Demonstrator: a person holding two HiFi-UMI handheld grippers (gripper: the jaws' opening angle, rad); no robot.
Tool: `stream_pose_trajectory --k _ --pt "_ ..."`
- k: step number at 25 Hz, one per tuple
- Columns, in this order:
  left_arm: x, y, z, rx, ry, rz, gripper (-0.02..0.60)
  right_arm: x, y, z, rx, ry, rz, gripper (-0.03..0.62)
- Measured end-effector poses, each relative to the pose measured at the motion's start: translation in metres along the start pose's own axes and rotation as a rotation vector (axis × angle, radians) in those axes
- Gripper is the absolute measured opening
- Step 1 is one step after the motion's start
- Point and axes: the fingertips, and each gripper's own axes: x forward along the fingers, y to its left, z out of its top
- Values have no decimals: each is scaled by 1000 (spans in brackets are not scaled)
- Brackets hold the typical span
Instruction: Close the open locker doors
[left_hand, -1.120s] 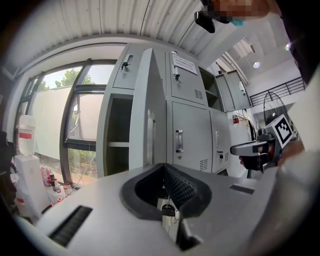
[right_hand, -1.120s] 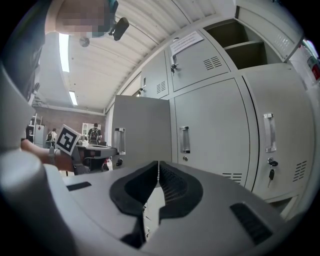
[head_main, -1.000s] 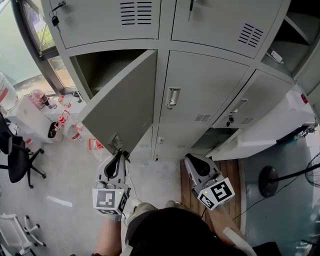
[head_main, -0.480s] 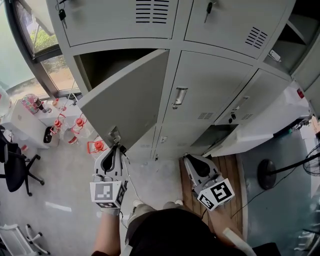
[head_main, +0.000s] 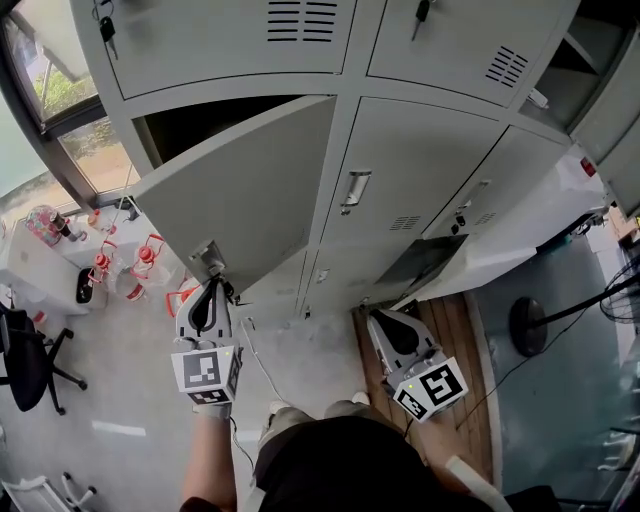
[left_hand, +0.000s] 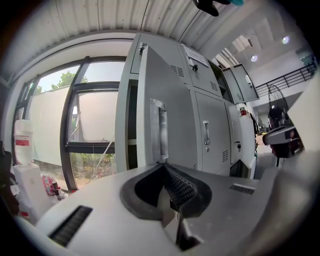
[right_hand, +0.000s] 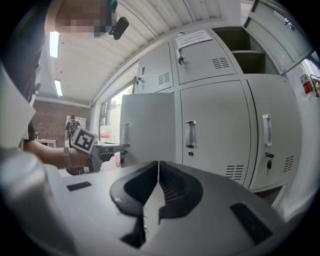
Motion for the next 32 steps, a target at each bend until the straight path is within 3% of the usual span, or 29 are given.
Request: stream_pose_trajectory --k 15,32 --pt "50 46 -6 48 44 23 8 -13 -4 -4 -22 46 -102 21" --pt "93 67 -4 47 77 31 8 -37 -21 -8 -19 74 -199 21"
